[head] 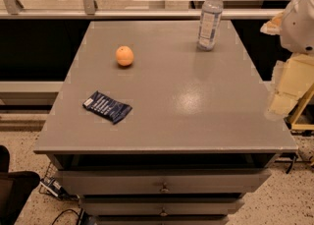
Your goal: Pick rxbar blueberry
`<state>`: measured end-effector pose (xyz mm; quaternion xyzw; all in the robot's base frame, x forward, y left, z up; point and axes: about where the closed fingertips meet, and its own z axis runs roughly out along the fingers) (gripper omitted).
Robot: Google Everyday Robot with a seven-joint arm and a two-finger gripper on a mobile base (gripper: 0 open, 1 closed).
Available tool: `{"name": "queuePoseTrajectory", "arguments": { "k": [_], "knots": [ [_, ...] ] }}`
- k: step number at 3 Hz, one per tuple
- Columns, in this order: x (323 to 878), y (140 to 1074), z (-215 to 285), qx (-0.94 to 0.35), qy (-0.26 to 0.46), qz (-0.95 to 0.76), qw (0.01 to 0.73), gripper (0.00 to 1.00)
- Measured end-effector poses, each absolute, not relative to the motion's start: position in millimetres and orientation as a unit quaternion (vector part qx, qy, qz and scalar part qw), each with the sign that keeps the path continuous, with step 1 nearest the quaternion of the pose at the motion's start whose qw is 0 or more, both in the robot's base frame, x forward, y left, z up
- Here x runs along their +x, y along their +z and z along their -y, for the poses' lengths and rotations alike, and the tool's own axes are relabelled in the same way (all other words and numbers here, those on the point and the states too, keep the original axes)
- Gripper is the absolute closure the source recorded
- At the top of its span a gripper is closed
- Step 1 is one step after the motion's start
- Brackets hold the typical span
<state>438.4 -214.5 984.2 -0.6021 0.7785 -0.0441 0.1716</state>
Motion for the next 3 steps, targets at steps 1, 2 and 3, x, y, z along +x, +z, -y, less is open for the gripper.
{"name": "queuePoseTrajectory", "arguments": {
  "k": [1,2,3],
  "knots": [
    [438.5,984.3,214.5,-0.602,-0.044,-0.779,0.172,0.00],
    [445.3,982.8,208.2,-0.582,-0.019,-0.787,0.204,0.00],
    [455.8,970.9,181.9,-0.550,0.037,-0.789,0.271,0.00]
  ]
}}
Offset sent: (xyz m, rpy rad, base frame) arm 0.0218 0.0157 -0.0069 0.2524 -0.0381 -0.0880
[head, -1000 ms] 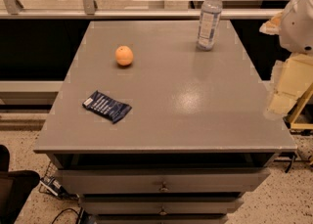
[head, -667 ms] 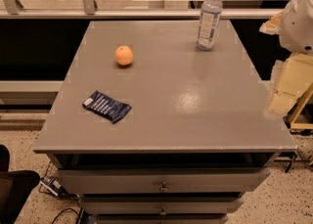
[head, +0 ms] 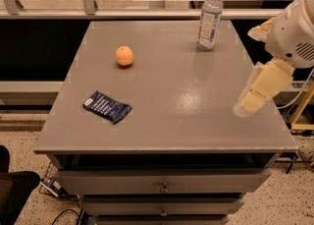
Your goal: Pick rxbar blueberry
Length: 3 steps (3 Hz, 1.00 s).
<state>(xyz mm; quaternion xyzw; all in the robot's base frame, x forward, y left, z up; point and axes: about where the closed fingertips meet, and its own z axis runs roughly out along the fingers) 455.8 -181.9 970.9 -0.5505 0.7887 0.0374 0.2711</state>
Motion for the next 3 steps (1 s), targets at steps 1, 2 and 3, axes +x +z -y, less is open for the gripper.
{"name": "queuePoseTrajectory", "arguments": {
  "k": [1,2,3],
  "knots": [
    [461.9,961.8,144.3,-0.530,0.091,-0.772,0.339,0.00],
    [464.3,948.0,99.8,-0.523,0.136,-0.736,0.408,0.00],
    [465.9,933.2,56.1,-0.513,0.166,-0.699,0.471,0.00]
  ]
}}
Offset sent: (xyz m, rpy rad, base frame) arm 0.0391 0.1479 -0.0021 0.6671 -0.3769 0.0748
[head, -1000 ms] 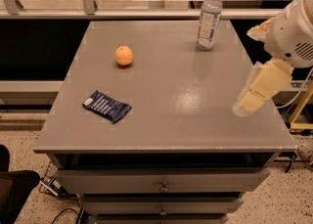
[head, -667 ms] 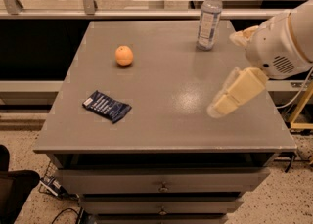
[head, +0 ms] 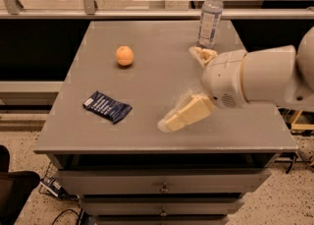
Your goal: Pick rxbar blueberry
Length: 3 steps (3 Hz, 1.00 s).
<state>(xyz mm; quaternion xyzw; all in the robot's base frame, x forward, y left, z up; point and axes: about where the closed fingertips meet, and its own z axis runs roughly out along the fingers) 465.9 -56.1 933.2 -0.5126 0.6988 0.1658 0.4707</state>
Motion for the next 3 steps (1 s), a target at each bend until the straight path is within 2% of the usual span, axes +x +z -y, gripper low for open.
{"name": "queuePoseTrajectory", "arguments": {
  "k": [2,3],
  "knots": [
    [472.6,939.0,-13.5,-0.460,0.205,-0.658,0.560,0.00],
    [470.6,943.6,-21.3,-0.463,0.207,-0.653,0.563,0.00]
  ]
}}
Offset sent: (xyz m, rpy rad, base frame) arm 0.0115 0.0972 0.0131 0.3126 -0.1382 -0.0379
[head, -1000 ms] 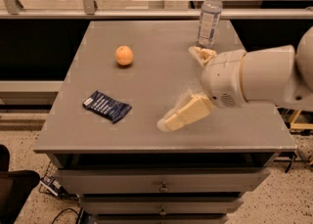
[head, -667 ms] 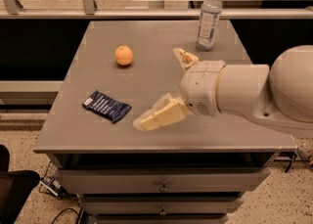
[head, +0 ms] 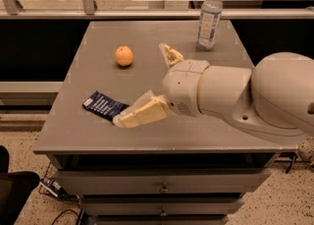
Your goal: Pick rxbar blueberry
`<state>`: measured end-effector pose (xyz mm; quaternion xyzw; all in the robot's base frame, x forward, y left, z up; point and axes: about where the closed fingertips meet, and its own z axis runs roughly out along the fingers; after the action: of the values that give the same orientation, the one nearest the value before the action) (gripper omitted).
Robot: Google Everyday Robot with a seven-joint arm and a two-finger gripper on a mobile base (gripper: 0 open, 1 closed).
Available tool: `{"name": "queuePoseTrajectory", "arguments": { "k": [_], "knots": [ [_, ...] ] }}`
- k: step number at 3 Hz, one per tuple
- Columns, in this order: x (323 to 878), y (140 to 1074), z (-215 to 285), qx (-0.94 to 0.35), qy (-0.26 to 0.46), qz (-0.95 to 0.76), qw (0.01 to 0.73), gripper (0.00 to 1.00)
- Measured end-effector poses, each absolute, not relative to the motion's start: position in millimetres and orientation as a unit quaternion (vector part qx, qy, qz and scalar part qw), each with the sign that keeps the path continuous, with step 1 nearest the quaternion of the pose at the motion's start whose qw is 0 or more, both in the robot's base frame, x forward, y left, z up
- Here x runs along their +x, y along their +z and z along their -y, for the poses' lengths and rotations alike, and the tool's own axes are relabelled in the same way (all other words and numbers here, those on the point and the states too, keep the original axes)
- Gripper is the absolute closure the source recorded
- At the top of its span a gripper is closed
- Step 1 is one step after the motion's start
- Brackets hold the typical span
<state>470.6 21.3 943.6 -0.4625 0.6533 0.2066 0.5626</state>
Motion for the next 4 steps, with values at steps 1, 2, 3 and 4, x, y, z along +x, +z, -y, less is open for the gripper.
{"name": "queuePoseTrajectory", "arguments": {
  "k": [1,2,3,4],
  "knots": [
    [474.8,943.2,-26.6,-0.467,0.210,-0.654,0.556,0.00],
    [478.9,923.4,-48.3,-0.467,0.228,-0.658,0.545,0.00],
    [479.7,906.4,-67.4,-0.460,0.240,-0.660,0.543,0.00],
    [480.9,890.3,-83.5,-0.456,0.249,-0.663,0.539,0.00]
  ]
}}
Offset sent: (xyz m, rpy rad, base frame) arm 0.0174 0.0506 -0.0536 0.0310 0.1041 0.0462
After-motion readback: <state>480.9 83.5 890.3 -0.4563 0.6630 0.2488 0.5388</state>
